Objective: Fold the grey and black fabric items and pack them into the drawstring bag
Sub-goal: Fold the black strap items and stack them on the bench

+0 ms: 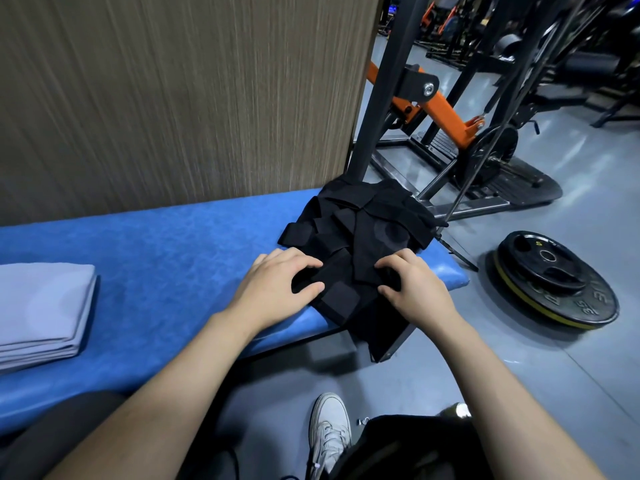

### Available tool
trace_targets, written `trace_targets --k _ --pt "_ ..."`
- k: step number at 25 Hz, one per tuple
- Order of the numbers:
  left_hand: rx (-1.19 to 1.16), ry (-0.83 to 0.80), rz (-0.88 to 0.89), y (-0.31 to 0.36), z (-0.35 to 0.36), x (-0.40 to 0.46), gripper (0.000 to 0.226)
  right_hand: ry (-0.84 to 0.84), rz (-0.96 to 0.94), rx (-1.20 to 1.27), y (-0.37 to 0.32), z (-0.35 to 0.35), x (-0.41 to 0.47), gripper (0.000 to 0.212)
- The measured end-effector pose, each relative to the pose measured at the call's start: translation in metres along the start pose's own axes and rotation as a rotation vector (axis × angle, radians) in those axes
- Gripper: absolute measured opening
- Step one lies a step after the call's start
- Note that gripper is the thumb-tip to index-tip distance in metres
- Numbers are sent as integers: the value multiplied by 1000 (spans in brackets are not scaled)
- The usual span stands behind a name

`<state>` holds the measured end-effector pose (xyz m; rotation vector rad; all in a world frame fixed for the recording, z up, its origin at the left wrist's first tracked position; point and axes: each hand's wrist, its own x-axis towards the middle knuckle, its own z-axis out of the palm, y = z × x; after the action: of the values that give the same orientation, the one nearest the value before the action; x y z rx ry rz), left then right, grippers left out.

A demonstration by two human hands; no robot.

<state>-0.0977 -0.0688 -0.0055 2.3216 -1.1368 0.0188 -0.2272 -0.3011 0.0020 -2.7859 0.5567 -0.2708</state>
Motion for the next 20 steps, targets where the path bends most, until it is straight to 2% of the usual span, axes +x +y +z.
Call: trace_targets --k 4,7,10,14,18,20 --pt "-15 -1 -6 1 -1 -1 55 59 46 7 -6 -1 1 20" --pt "-56 9 -23 3 1 -2 38 155 76 59 -13 -4 0 14" --pt "-146 -2 -64 13 4 -4 28 297 140 285 -22 -11 -1 11" --pt "-484 -15 -169 34 8 -3 25 396 75 497 -40 -14 -6 11" --pt "-943 -31 -307 60 -1 0 33 383 -128 492 -65 -6 -11 8" --pt "-1128 15 -370 68 -6 1 24 339 -217 496 -77 0 -13 10"
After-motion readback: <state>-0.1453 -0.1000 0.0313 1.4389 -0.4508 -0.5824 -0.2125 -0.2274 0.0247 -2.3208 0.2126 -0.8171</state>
